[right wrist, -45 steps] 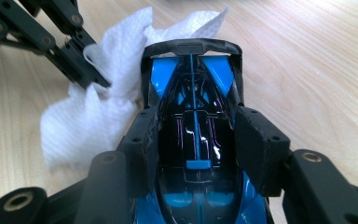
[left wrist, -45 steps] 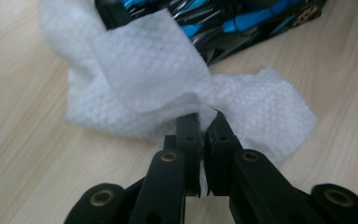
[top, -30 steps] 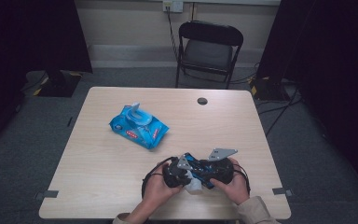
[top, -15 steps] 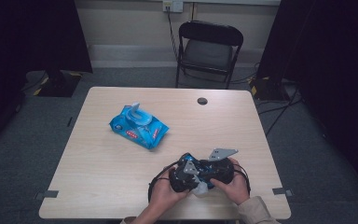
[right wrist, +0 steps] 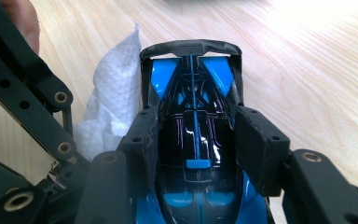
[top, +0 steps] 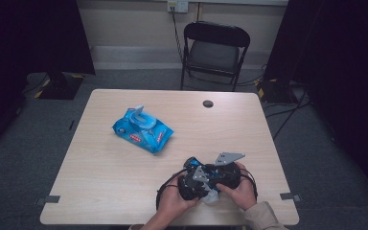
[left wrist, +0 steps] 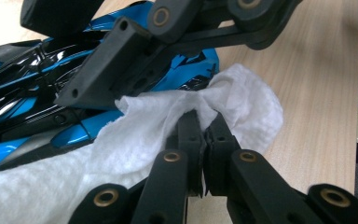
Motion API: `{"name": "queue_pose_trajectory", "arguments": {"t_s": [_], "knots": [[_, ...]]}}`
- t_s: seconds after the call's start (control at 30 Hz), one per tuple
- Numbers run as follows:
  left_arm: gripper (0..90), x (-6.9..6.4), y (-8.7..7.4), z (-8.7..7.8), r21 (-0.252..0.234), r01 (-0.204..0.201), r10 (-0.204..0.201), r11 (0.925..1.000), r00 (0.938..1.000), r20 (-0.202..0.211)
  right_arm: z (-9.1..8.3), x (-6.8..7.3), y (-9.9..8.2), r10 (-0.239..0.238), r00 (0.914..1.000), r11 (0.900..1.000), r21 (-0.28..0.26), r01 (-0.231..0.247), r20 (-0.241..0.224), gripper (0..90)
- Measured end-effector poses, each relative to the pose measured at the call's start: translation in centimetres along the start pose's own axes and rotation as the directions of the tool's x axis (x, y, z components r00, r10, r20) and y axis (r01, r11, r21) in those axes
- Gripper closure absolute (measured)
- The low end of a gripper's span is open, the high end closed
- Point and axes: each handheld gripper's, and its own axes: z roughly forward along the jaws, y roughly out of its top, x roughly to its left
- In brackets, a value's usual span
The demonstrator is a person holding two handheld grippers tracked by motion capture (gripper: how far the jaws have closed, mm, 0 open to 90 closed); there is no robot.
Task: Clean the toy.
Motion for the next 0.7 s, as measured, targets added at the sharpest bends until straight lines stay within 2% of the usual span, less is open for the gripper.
{"name": "queue_pose_trajectory", "arguments": {"t_s": [0.1,0.13,0.17,0.3,0.53,0.67,0.7], "knots": [[87.8,-0.1,0.0,0.1,-0.003,-0.006,0.006,1.0,0.9999,0.014,0.0,0.0,0.0,0.003,1.0,1.0,-0.001,-0.003,-0.002,51.1],[87.8,-0.2,0.0,0.2,-0.012,0.004,-0.004,0.9999,0.9996,0.027,0.0,0.0,0.0,0.003,1.0,1.0,-0.002,-0.003,-0.001,51.1],[87.8,-0.3,0.1,0.3,-0.005,-0.016,0.016,0.9999,0.9993,0.033,0.0,0.0,0.0,0.001,1.0,1.0,-0.003,-0.001,0.0,51.1],[87.7,-0.6,0.4,0.5,-0.002,-0.024,0.024,0.9997,0.9993,0.03,0.0,0.0,0.0,-0.001,1.0,1.0,-0.003,0.001,0.0,51.1],[87.7,-1.1,0.5,0.8,-0.018,-0.016,0.017,0.9997,0.9982,0.057,0.1,0.0,0.0,0.001,1.0,1.0,-0.007,-0.002,-0.003,51.1],[87.7,-1.3,0.6,0.1,-0.027,-0.029,0.031,0.9992,0.997,0.071,0.0,0.0,-0.1,0.0,1.0,1.0,-0.009,0.0,-0.004,51.1],[87.7,-1.3,0.5,-0.3,-0.037,-0.027,0.029,0.999,0.9979,0.058,0.0,0.0,-0.1,0.001,1.0,0.9999,-0.01,-0.001,-0.004,51.1]]}}
